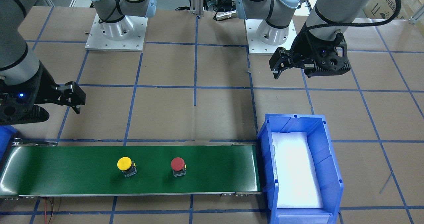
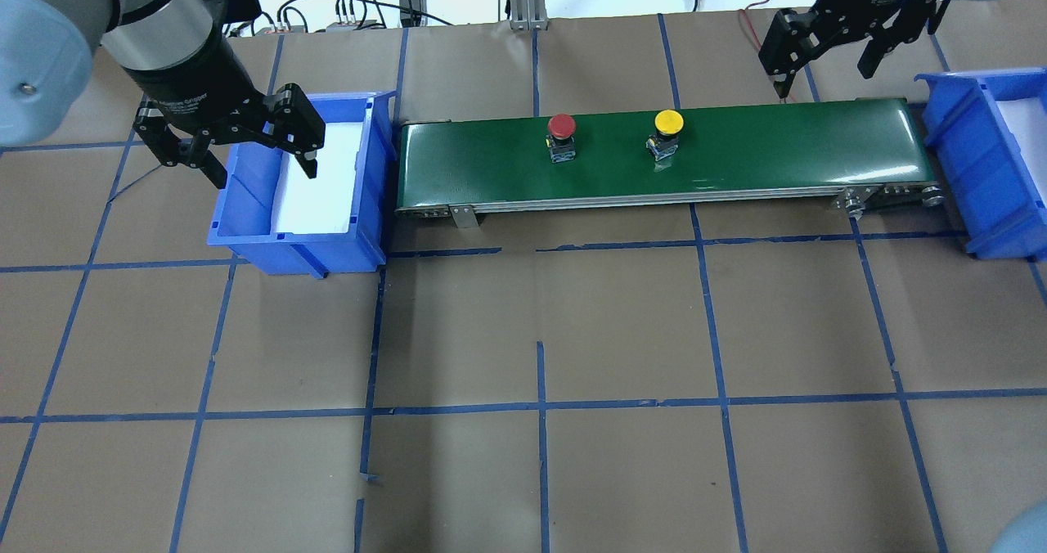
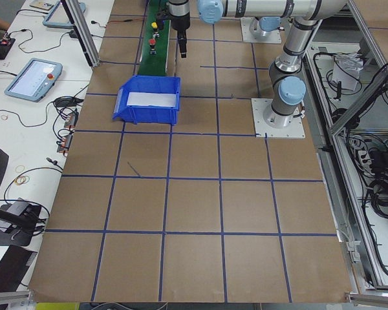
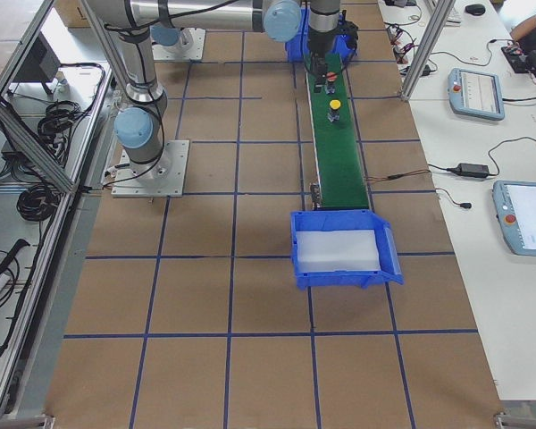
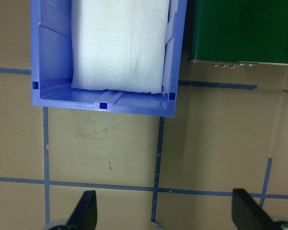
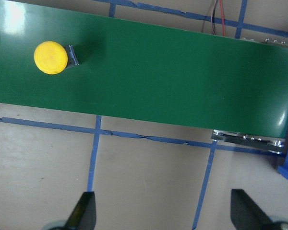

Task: Transport two buttons from left to right
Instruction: 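Move the right gripper to the conveyor's far end and rotate it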

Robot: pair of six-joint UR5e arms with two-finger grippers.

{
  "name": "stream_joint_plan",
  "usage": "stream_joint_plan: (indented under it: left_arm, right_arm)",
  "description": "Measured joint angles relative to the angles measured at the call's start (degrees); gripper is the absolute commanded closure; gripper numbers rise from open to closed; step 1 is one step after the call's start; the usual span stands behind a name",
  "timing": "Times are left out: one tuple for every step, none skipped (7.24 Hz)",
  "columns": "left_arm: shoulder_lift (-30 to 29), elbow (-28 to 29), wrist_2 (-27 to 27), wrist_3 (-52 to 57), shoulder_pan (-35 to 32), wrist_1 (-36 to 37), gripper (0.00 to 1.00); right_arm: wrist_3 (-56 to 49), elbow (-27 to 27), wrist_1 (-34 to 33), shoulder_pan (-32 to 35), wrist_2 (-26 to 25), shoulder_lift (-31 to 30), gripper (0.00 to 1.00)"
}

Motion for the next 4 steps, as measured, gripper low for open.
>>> stream_joint_plan:
  left_arm:
    - [0.0, 0.0, 0.0, 0.0, 0.0, 0.0, 0.0]
    - [0.0, 0.0, 0.0, 0.0, 0.0, 0.0, 0.0]
    - [0.0, 0.0, 0.0, 0.0, 0.0, 0.0, 0.0]
    - [0.0, 0.0, 0.0, 0.0, 0.0, 0.0, 0.0]
  right_arm:
    - [-8.3, -1.1, -0.5, -1.6, -0.1, 2.1, 0.0]
    - [-17.9, -1.5, -1.6, -2.7, 0.4, 3.3, 0.0]
    - [-27.5, -1.4, -3.6, -3.5, 2.2, 4.1, 0.0]
    - [-35.9, -1.2, -5.4, -4.5, 4.3, 5.0, 0.0]
